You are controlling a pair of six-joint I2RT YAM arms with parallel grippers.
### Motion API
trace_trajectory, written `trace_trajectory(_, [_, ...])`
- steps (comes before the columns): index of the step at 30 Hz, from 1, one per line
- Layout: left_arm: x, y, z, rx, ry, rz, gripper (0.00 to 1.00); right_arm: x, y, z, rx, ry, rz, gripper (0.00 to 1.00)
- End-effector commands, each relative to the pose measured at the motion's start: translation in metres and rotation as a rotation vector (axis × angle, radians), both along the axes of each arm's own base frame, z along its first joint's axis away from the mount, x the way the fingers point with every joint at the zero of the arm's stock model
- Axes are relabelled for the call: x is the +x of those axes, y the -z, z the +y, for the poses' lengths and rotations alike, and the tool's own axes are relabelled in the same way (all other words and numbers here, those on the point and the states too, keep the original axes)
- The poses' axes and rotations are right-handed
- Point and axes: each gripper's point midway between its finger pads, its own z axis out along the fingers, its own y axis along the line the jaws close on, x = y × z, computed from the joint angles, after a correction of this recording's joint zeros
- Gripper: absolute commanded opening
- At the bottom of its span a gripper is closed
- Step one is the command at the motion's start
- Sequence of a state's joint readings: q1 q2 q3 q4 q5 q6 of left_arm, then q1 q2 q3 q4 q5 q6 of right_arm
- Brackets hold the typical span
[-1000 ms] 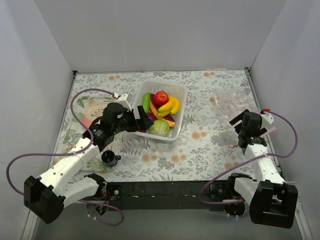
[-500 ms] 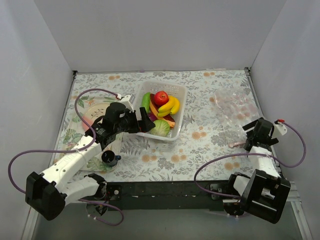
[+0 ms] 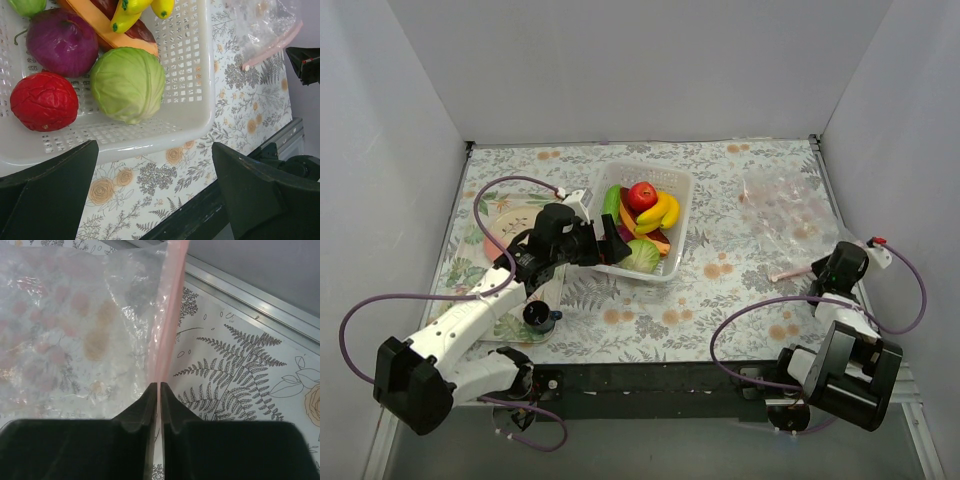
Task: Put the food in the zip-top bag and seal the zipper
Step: Pick up the zipper food storage bag at the center of the board.
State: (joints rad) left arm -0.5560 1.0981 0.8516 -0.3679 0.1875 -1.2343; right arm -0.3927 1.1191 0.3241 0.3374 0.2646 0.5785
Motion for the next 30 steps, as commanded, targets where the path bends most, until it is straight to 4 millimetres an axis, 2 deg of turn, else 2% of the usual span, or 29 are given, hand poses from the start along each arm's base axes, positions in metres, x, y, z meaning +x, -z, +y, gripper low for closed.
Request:
trace_trajectory(1, [0.005,-0.021,-0.003,-0.016,0.005,-0.040,0.98,0.024,-0.035,-0.007,-0.050,-0.042,-0.081,0.01])
trace_trajectory(4, [0.006,-0.027,-0.004,-0.024,0.005,-0.053,0.98,0.025,-0.044,-0.003,-0.047,-0.069,-0.066,0.01])
trace_trajectory(5, [0.007,-0.029,-0.004,-0.028,0.005,-0.055,0.98,0.029,-0.053,0.002,-0.036,-0.105,-0.066,0.01])
trace_trajectory(7, [0.007,-0.035,-0.007,-0.039,0.019,-0.064,0.98,0.035,-0.075,0.011,-0.043,-0.158,-0.086,0.01])
trace_trajectory(8, [0.008,-0.036,-0.009,-0.039,0.022,-0.064,0.98,0.041,-0.097,0.012,-0.067,-0.179,-0.100,0.01])
trace_trajectory(9, [0.009,-0.041,-0.010,-0.050,0.024,-0.071,0.98,0.040,-0.106,0.022,-0.070,-0.217,-0.083,0.01])
trace_trajectory(10, [0.010,-0.046,-0.013,-0.064,0.034,-0.080,0.98,0.041,-0.116,0.023,-0.092,-0.222,-0.074,0.01])
trace_trajectory(11, [0.011,-0.050,-0.016,-0.076,0.040,-0.084,0.98,0.045,-0.141,0.023,-0.132,-0.229,-0.088,0.01])
trace_trajectory(13, [0.013,-0.062,-0.021,-0.104,0.054,-0.099,0.98,0.037,-0.138,0.025,-0.128,-0.222,-0.017,0.01])
trace_trajectory(14, [0.013,-0.065,-0.023,-0.113,0.059,-0.101,0.98,0.037,-0.138,0.027,-0.122,-0.227,-0.022,0.16])
trace_trajectory(15, [0.014,-0.067,-0.024,-0.118,0.058,-0.105,0.98,0.035,-0.124,0.027,-0.106,-0.232,-0.018,0.24])
trace_trajectory(16, [0.014,-0.069,-0.024,-0.123,0.060,-0.107,0.98,0.041,-0.123,0.032,-0.093,-0.270,-0.054,0.31])
trace_trajectory(17, [0.013,-0.070,-0.025,-0.127,0.065,-0.107,0.98,0.040,-0.111,0.031,-0.072,-0.270,-0.035,0.43])
trace_trajectory(20, [0.007,-0.073,-0.023,-0.131,0.075,-0.111,0.98,0.039,-0.081,0.023,0.000,-0.250,0.002,0.57])
trace_trajectory(22, [0.003,-0.072,-0.020,-0.126,0.078,-0.108,0.98,0.036,-0.064,0.013,0.051,-0.217,-0.010,0.57])
trace_trajectory(24, [-0.002,-0.068,-0.019,-0.116,0.089,-0.095,0.98,0.045,-0.054,0.011,0.086,-0.246,-0.052,0.59])
trace_trajectory(25, [-0.003,-0.068,-0.019,-0.114,0.094,-0.091,0.98,0.045,-0.043,0.017,0.108,-0.267,-0.061,0.60])
trace_trajectory(27, [-0.007,-0.065,-0.020,-0.115,0.104,-0.079,0.98,0.054,-0.040,0.012,0.091,-0.263,-0.111,0.61])
trace_trajectory(30, [-0.009,-0.061,-0.020,-0.113,0.111,-0.058,0.98,0.055,-0.021,0.011,0.119,-0.251,-0.126,0.62])
